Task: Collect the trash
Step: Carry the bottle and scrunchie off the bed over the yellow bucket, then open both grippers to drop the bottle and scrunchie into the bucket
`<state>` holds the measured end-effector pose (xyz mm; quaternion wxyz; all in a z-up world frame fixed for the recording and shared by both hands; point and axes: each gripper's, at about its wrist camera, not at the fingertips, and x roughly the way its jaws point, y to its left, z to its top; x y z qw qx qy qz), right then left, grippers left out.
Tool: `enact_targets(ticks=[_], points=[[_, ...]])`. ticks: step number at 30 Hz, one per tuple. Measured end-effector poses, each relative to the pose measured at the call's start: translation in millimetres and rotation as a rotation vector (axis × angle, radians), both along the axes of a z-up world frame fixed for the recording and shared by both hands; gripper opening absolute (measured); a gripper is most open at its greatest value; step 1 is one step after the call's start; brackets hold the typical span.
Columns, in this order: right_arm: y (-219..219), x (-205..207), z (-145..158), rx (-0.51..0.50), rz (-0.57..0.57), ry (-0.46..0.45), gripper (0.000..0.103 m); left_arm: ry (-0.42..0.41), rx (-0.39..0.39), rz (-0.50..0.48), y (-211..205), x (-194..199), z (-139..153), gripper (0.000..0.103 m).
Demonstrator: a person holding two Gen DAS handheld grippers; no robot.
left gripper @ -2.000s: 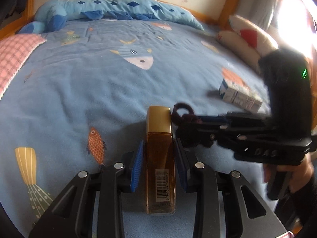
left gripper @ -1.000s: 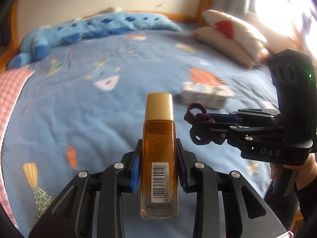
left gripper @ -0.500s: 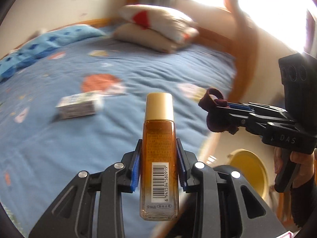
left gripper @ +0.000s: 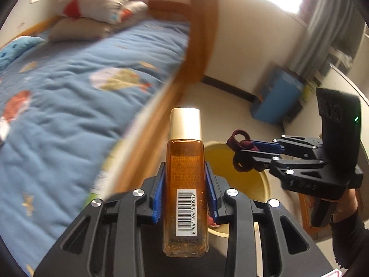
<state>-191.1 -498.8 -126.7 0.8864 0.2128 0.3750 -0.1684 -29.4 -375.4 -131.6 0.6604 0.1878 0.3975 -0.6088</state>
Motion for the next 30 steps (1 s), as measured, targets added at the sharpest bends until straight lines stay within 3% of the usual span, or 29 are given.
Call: enact_targets(ticks=[2,4,5,6,9,13,23,24,25,26,27,30], points=[[-5.3,-15.2,-11.6,0.01,-0.026,0.029,0.029,0.015,0.018,-0.03,-9.2,-16.1,-8.1,0.032],[-10.8,-28.9,-24.1,0.025,-0.063,0.061,0.048,0.019,0.036,-0.054,-16.2,-26.2,-15.5,0.032],[-14.4,-34.4,-29.8,0.032,-0.082,0.079,0.064,0.022,0.049,-0.067,-20.2,-32.1,-19.7,0.032],[-17.1,-39.4,-33.7,0.027,-0.107,0.091,0.068,0.028,0.061,-0.079,-24.0,-37.3,-23.8,0.032],[-29.2,-60.7,-40.9,0.058,-0.173,0.086,0.068,0.038,0.09,-0.099,-32.4,-50.1,-34.2,0.032],[-45.4,-93.1,-41.8,0.135,-0.256,0.01,0.068,0.03,0.133,-0.134,-41.8,-69.7,-48.9,0.032],[-61.8,-137.4,-42.6,0.157,-0.357,-0.028,0.068,0.056,0.195,-0.232,-72.0,-111.0,-76.7,0.032],[-63.3,-140.2,-43.5,0.162,-0.362,-0.029,0.068,0.056,0.197,-0.241,-75.3,-114.2,-78.0,0.036],[-64.2,-142.7,-44.2,0.166,-0.367,-0.032,0.068,0.051,0.2,-0.244,-79.6,-118.3,-79.6,0.05],[-64.2,-143.3,-44.6,0.167,-0.371,-0.034,0.068,0.038,0.197,-0.242,-82.3,-121.8,-79.5,0.079],[-64.8,-143.9,-45.1,0.17,-0.37,-0.035,0.068,0.02,0.179,-0.235,-81.9,-123.9,-76.7,0.088],[-63.9,-143.3,-46.0,0.175,-0.361,-0.034,0.068,0.007,0.151,-0.241,-81.6,-127.7,-69.8,0.088]])
